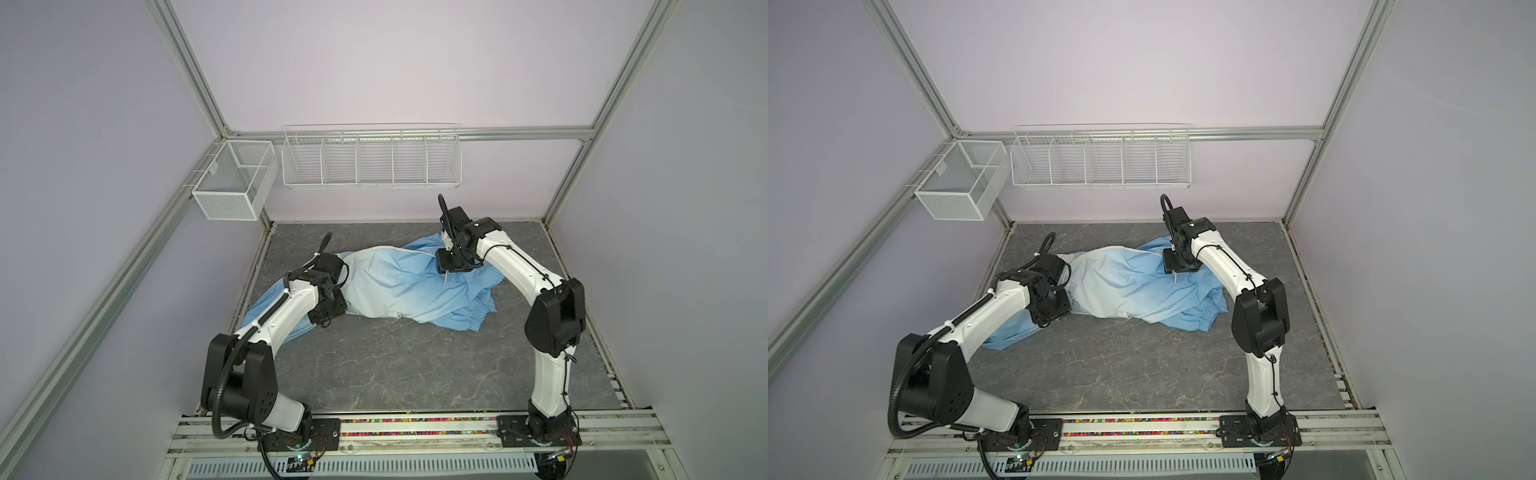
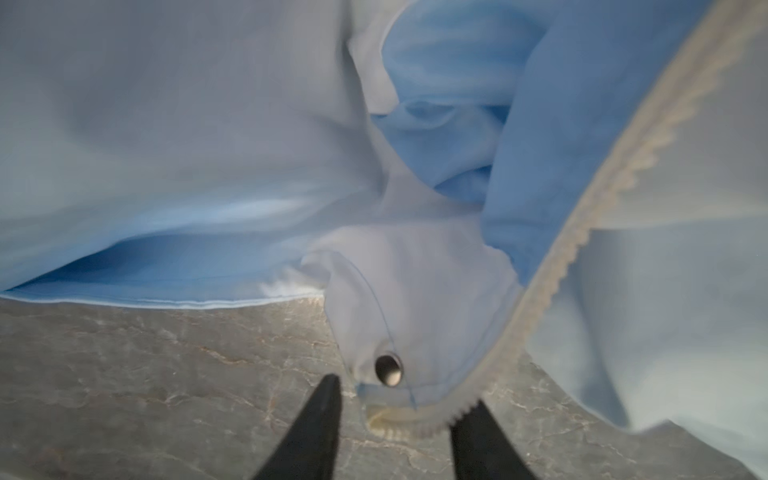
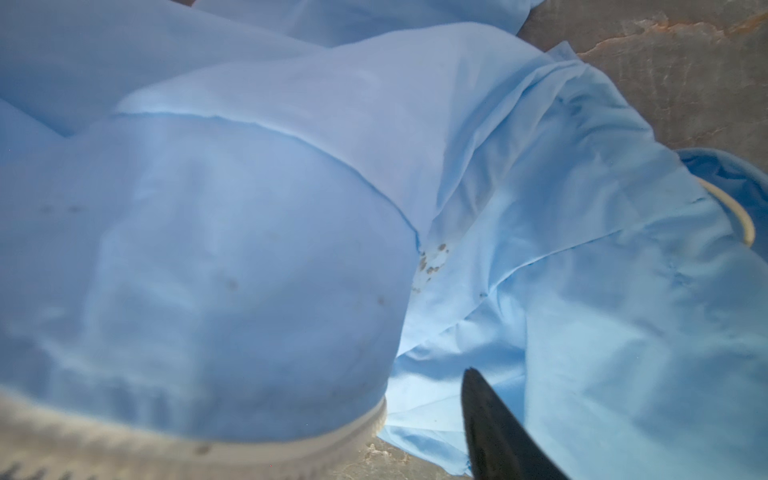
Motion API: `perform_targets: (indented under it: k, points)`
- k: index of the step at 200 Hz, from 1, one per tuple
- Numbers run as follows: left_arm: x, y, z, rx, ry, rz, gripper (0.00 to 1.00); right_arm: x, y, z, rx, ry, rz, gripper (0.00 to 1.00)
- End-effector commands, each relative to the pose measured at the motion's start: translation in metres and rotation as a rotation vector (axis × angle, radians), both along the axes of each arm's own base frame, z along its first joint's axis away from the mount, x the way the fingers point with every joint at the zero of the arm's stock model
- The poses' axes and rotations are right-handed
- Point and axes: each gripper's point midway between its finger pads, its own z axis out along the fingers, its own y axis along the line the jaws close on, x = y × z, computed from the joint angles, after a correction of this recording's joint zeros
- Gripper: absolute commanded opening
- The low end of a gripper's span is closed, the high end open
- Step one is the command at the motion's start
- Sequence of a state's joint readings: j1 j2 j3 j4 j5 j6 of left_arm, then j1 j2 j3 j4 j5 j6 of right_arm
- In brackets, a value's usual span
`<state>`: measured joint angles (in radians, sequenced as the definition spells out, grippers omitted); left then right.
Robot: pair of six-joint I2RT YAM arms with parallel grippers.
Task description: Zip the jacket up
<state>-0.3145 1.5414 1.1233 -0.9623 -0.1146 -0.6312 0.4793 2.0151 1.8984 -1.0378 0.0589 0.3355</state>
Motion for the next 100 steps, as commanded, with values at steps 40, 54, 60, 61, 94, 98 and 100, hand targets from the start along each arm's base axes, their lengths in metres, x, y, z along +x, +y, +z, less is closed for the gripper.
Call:
perform_targets:
  k: [40, 54, 60, 61, 94, 98, 100]
  points:
    - [0.036, 0.033, 0.029, 0.122, -0.039, 0.095, 0.0, 0.012, -0.017, 0.017, -0.024, 0.006, -0.04, 0.11]
    - [0.042, 0.046, 0.048, 0.122, -0.085, 0.132, 0.0, 0.015, -0.026, 0.039, -0.01, -0.03, -0.045, 0.07]
    - [0.043, 0.052, 0.058, 0.125, -0.108, 0.15, 0.0, 0.015, -0.029, 0.049, 0.0, -0.046, -0.04, 0.07]
    - [0.043, 0.052, 0.06, 0.126, -0.112, 0.152, 0.0, 0.015, -0.03, 0.051, 0.001, -0.049, -0.04, 0.07]
    - [0.055, 0.078, 0.126, 0.16, -0.28, 0.219, 0.0, 0.012, -0.04, 0.102, 0.043, -0.149, 0.016, 0.07]
    - [0.057, 0.079, 0.133, 0.164, -0.304, 0.219, 0.0, 0.012, -0.04, 0.109, 0.056, -0.166, 0.029, 0.07]
    - [0.059, 0.08, 0.138, 0.168, -0.32, 0.222, 0.0, 0.012, -0.04, 0.112, 0.059, -0.175, 0.035, 0.07]
